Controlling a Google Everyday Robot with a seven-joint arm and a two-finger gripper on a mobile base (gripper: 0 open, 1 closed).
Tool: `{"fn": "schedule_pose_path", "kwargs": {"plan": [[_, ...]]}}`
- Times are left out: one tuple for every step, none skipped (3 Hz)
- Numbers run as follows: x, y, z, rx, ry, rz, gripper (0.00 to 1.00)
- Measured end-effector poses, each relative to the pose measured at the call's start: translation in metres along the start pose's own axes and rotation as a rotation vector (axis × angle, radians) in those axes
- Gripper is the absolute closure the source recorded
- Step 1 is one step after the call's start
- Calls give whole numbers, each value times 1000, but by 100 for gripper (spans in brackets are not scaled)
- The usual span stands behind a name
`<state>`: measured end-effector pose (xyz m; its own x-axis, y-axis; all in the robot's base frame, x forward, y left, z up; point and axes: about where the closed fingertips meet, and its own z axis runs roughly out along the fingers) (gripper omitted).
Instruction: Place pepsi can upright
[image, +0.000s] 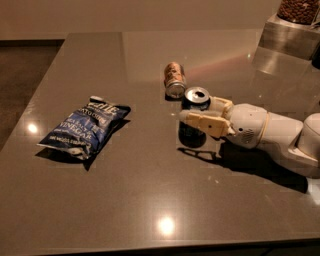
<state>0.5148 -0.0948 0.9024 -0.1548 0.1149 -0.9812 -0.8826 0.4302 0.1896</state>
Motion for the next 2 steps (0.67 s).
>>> {"fn": "schedule_pose_path", "kwargs": {"plan": [[0, 1, 1, -3, 0, -1, 0], [0, 1, 1, -3, 0, -1, 0]]}}
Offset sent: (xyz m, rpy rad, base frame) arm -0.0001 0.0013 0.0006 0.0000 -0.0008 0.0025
